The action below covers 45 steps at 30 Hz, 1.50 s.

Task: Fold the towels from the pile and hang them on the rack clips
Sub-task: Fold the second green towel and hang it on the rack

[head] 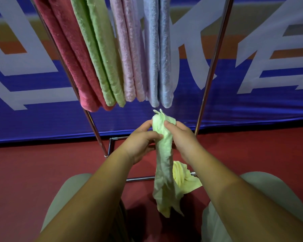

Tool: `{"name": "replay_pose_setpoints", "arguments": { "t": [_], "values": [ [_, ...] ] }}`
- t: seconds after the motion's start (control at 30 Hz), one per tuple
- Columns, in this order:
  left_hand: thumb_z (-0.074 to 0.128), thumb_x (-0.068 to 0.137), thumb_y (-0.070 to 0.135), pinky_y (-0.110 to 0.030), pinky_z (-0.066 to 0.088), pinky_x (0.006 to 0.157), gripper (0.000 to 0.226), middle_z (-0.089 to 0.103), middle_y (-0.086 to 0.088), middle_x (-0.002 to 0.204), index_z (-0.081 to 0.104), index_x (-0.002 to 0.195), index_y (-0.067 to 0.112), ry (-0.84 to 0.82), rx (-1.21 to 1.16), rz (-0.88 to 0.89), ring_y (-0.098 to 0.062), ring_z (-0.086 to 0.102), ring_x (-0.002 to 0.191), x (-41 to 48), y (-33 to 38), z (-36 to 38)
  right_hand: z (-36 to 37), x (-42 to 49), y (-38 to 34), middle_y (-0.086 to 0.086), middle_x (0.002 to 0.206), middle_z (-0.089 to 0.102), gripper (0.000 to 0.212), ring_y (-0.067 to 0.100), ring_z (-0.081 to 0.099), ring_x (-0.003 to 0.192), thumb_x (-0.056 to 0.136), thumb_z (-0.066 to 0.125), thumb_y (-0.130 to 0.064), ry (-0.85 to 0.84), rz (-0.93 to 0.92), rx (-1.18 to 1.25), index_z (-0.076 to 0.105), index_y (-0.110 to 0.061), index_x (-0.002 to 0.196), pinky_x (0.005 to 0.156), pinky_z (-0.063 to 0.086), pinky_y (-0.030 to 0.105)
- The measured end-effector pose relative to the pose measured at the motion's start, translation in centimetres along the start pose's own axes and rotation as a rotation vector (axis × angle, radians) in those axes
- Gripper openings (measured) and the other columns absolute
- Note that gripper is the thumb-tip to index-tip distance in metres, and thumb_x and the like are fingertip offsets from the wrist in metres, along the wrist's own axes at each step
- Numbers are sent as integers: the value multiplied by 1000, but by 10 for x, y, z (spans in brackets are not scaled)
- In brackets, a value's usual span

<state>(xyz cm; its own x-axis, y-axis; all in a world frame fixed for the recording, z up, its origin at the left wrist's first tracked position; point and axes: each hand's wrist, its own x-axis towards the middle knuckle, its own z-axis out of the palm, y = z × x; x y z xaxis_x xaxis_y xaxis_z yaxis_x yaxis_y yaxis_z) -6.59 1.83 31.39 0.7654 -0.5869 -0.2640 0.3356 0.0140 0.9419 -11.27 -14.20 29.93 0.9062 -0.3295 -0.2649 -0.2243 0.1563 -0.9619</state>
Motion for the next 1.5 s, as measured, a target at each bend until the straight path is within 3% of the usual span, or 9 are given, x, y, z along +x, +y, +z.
{"name": "replay_pose_setpoints", "arguments": {
  "t": [0.27,0.37,0.5,0.63,0.87,1.0,1.2,1.37,1.5],
  "values": [
    [74,93,2,-43,60,87,29,71,-18,106,65,119,9,370,150,190,-26,69,91,9,-3,-1,-1,-1,1,4,99,84,19,25,81,96,101,69,-10,55,-187,-92,79,-24,107,88,63,44],
    [69,95,4,-48,60,95,30,73,-24,108,72,124,12,297,86,231,-31,70,95,9,1,-4,2,-3,2,0,99,84,22,16,81,94,103,67,-9,5,-178,-104,79,-24,113,83,63,37],
    [63,103,4,-41,63,96,30,79,-15,117,77,127,16,215,94,236,-26,77,107,2,6,-2,6,-1,2,-1,104,85,23,22,81,103,100,67,-19,-24,-148,-158,80,-31,114,100,63,53],
    [69,103,18,-56,58,105,22,81,-15,115,79,123,15,243,162,235,-37,77,111,1,1,-2,7,-3,-2,-2,99,85,25,23,81,98,100,61,-19,-27,-110,-252,79,-30,113,97,64,54],
    [68,104,18,-66,56,102,17,80,-20,110,82,114,14,220,208,272,-47,74,109,1,5,-5,7,1,-8,1,128,72,56,26,78,112,94,69,-14,-32,21,10,48,-36,141,90,68,51],
    [65,107,16,-63,57,103,21,80,-22,111,79,120,6,199,200,233,-45,76,109,-3,6,-3,1,1,-9,9,123,69,48,23,76,108,92,72,-11,14,-57,-27,53,-29,132,91,68,52],
    [57,111,21,-58,56,100,24,77,-24,115,72,123,6,145,220,247,-39,74,105,-3,9,-4,-13,0,-12,-6,120,51,43,8,66,101,96,64,-16,-1,-237,-449,69,-53,117,74,54,20],
    [56,110,22,-48,52,88,18,74,-12,102,73,113,16,163,178,300,-28,68,94,-6,17,-4,-24,3,-18,-3,109,62,4,13,63,89,88,68,-28,-79,-110,-647,66,-27,91,71,46,32],
    [57,110,26,-46,51,86,19,72,-12,102,73,114,17,192,110,330,-29,66,96,-12,35,-4,-29,-1,-25,-2,78,60,23,16,55,71,86,72,-28,-22,-157,-533,59,-11,94,69,42,37]
  ]
}}
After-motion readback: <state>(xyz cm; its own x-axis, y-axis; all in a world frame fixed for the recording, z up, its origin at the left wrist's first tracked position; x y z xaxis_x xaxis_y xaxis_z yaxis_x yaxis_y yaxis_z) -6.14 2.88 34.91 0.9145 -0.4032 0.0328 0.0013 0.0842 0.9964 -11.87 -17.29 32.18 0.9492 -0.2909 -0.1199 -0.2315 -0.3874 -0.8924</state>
